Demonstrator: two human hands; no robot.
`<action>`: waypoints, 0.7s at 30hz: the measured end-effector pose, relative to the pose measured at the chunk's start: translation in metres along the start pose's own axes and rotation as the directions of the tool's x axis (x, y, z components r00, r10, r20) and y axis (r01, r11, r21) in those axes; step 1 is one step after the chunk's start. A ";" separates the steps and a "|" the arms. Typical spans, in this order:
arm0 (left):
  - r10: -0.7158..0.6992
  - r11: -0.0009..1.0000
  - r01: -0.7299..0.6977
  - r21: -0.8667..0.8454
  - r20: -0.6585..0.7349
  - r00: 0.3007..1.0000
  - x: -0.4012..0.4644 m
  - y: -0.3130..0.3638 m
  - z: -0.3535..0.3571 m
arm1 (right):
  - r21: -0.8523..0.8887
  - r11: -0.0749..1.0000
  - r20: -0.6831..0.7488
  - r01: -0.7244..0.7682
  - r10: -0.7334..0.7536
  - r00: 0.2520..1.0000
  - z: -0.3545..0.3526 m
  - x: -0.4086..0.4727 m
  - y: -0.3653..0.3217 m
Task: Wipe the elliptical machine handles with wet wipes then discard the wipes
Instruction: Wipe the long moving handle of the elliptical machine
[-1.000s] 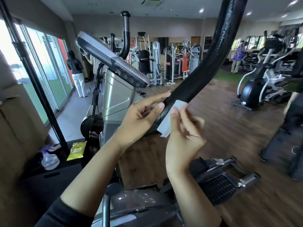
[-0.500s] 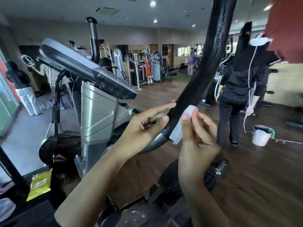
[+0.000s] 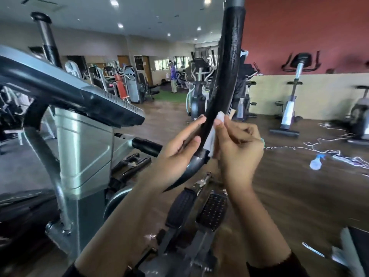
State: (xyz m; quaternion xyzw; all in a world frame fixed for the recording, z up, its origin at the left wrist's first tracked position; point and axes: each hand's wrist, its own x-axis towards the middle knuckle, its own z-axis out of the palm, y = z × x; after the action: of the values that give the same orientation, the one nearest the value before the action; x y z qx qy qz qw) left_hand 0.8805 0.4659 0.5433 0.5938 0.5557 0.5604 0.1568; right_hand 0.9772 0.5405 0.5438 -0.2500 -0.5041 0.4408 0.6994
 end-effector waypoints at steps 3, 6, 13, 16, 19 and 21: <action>-0.002 1.000 0.002 -0.024 0.012 1.000 0.005 0.000 0.000 | -0.099 0.995 0.036 0.020 -0.017 0.999 -0.003 0.005 -0.004; -0.021 0.998 0.022 -0.059 0.014 1.000 0.013 0.001 0.001 | -0.144 0.989 0.061 0.045 -0.037 0.997 -0.010 -0.007 -0.002; -0.043 0.998 0.044 -0.043 0.023 0.999 0.034 0.007 0.003 | -0.206 0.972 0.073 0.111 -0.098 0.992 0.007 0.046 -0.006; -0.045 0.998 0.047 -0.049 0.035 0.998 0.044 0.008 0.004 | -0.242 0.962 0.086 0.124 -0.106 0.991 0.012 0.065 -0.006; -0.024 0.997 0.026 -0.074 0.030 0.999 0.055 0.006 0.005 | -0.265 0.950 0.128 0.166 -0.136 0.982 0.002 0.053 -0.006; -0.006 0.996 0.008 -0.087 0.021 1.000 0.062 0.004 0.005 | -0.272 0.942 0.136 0.198 -0.166 0.977 -0.002 0.047 -0.006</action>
State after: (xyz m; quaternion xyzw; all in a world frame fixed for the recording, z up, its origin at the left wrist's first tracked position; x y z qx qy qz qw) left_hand 0.8717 0.5189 0.5758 0.5903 0.5311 0.5773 0.1904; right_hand 0.9859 0.5782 0.5708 -0.2751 -0.6210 0.3106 0.6649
